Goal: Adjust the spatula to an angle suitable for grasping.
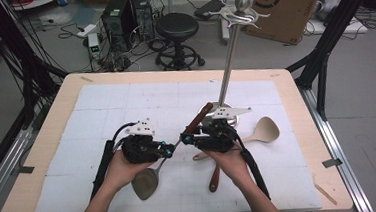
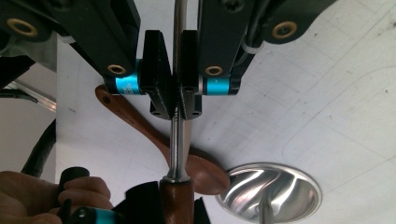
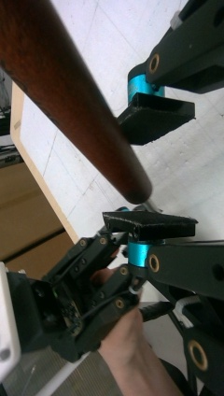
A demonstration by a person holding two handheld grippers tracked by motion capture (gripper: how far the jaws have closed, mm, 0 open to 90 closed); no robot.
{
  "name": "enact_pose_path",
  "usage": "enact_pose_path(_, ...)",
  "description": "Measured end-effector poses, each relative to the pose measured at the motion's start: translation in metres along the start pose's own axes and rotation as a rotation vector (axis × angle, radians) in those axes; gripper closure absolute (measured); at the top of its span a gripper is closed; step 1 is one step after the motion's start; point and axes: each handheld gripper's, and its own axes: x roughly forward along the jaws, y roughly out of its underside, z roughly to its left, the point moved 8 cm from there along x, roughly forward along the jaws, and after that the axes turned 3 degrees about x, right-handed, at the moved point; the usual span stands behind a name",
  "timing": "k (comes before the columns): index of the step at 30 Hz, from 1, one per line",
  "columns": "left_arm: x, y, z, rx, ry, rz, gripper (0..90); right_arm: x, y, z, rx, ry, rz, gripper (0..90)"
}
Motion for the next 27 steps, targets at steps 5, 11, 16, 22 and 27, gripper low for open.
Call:
enact_pose_path(5, -0.001, -0.003, -0.003, 0.0, 0.004, -0.019, 83.6, 0.0, -0.005, 0.002, 0.024, 0.004, -0.007, 60.2)
enact_pose_path(11, -0.007, -0.009, -0.005, -0.016, 0.052, -0.081, 80.3, -0.005, -0.016, 0.008, 0.042, -0.052, -0.02, 66.3)
enact_pose_path(16, -0.016, -0.013, -0.004, -0.016, 0.044, -0.114, 73.2, -0.013, -0.033, 0.014, 0.033, -0.093, -0.05, 71.2)
enact_pose_path(22, -0.025, -0.015, 0.001, -0.029, 0.032, -0.142, 65.8, -0.023, -0.05, 0.015, 0.0, -0.082, -0.078, 73.1)
enact_pose_path(27, -0.028, -0.014, 0.005, -0.039, 0.018, -0.148, 62.4, -0.03, -0.062, 0.014, -0.032, -0.063, -0.107, 73.0)
